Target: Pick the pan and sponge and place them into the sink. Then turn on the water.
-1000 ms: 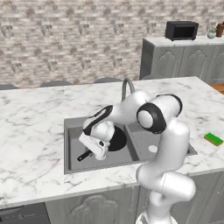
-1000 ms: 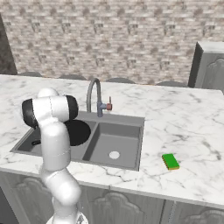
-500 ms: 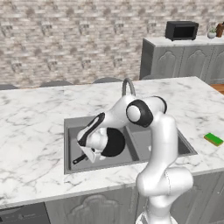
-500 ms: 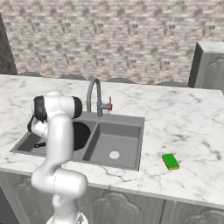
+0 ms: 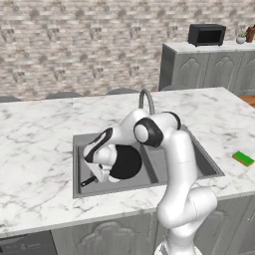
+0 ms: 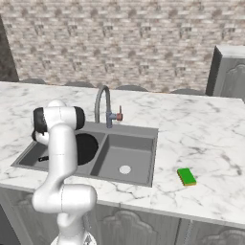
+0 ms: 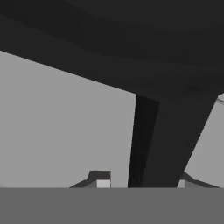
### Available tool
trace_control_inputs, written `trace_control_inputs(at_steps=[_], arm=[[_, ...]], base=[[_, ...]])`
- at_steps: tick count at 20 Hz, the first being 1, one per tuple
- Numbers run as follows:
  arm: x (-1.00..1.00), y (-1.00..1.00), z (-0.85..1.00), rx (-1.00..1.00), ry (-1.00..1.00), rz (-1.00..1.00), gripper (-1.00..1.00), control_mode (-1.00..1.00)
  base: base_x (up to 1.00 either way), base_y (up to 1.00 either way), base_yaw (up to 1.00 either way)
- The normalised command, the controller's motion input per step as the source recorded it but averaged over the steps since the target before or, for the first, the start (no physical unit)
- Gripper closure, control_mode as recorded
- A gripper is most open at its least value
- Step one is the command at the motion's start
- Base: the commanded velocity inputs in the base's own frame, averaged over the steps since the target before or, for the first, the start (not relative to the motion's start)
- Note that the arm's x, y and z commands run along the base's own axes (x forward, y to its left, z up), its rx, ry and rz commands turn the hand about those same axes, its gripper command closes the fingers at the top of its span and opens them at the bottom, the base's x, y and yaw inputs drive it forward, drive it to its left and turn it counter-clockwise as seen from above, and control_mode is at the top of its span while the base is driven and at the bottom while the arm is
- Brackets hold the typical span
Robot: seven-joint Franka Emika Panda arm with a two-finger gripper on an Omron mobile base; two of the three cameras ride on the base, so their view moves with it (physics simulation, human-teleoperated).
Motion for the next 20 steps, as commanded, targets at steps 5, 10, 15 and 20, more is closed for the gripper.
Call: trace_control_inputs(at_steps=[5,10,15,20], arm=[[0.00,0.00,-0.33,0.02,0.11,0.02,1.00,-1.00],[-0.05,0.00,-0.47,0.04,0.12,0.03,1.00,-1.00],[-0.21,0.00,-0.61,0.00,0.11,0.04,1.00,-1.00],[-0.15,0.00,-0.47,0.00,0.04,0.02,1.00,-1.00]], base=[[0.00,0.00,0.00],[0.00,0.00,0.00],[0.00,0.00,0.00],[0.00,0.00,0.00]])
